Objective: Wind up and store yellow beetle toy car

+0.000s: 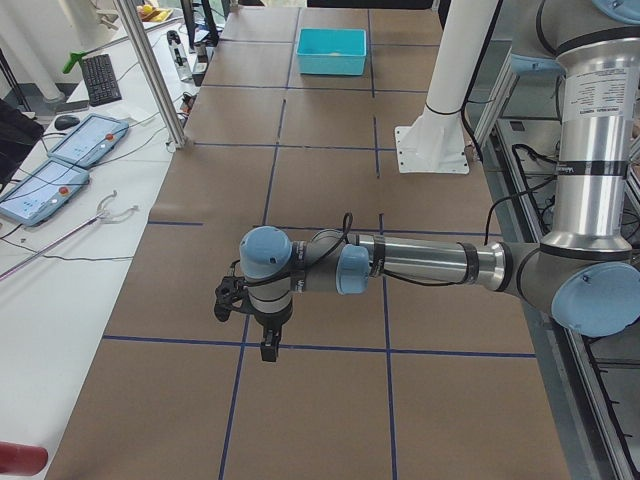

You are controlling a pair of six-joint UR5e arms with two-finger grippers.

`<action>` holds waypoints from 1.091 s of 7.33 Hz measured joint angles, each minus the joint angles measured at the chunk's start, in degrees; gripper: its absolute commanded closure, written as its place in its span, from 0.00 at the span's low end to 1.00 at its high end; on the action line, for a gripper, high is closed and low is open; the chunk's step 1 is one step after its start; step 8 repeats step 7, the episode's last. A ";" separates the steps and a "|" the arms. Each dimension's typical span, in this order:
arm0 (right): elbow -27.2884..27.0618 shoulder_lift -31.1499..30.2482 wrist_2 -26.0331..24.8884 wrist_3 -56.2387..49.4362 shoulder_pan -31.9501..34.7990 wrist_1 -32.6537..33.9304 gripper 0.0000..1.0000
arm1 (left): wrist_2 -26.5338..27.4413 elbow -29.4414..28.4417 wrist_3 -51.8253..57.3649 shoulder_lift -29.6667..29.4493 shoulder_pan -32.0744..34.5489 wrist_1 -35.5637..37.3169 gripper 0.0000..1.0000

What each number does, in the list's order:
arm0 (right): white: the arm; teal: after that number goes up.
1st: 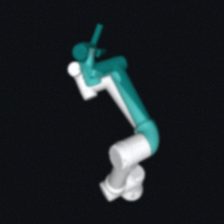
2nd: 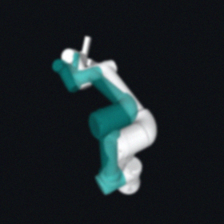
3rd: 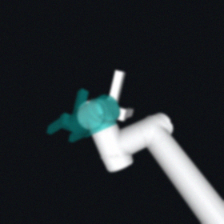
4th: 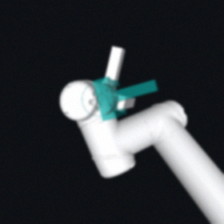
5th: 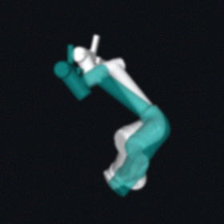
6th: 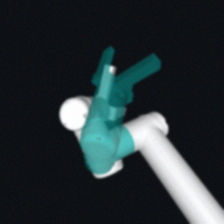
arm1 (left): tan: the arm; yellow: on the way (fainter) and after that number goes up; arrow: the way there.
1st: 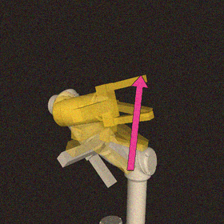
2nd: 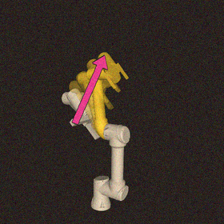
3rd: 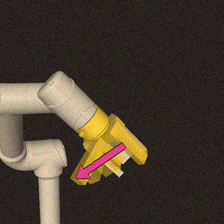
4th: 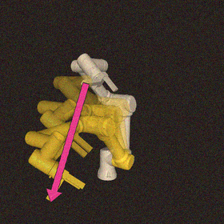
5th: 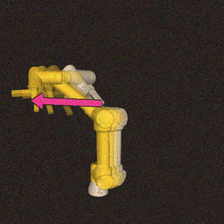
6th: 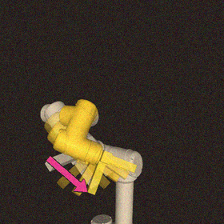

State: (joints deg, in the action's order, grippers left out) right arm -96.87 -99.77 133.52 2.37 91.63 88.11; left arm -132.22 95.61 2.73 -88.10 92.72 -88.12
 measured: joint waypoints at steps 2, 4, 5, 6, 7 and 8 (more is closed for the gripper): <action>-0.12 -0.18 0.00 0.00 0.25 0.06 0.00 | 0.03 0.01 0.00 0.03 0.00 -0.03 0.01; -0.32 -0.41 0.09 -0.02 0.67 0.04 0.00 | 0.00 0.05 0.02 0.10 0.00 -0.03 0.01; -0.37 -0.50 0.15 -0.04 0.79 0.04 0.00 | 0.01 0.07 0.05 0.11 0.00 -0.03 0.01; -0.39 -0.53 0.21 -0.04 0.86 0.04 0.00 | 0.03 0.07 0.07 0.12 0.00 -0.03 0.01; -0.41 -0.55 0.23 -0.05 0.88 0.04 0.00 | 0.03 0.05 0.08 0.12 0.00 -0.03 0.01; -0.41 -0.55 0.23 -0.05 0.88 0.04 0.00 | 0.03 0.05 0.08 0.12 0.00 -0.03 0.01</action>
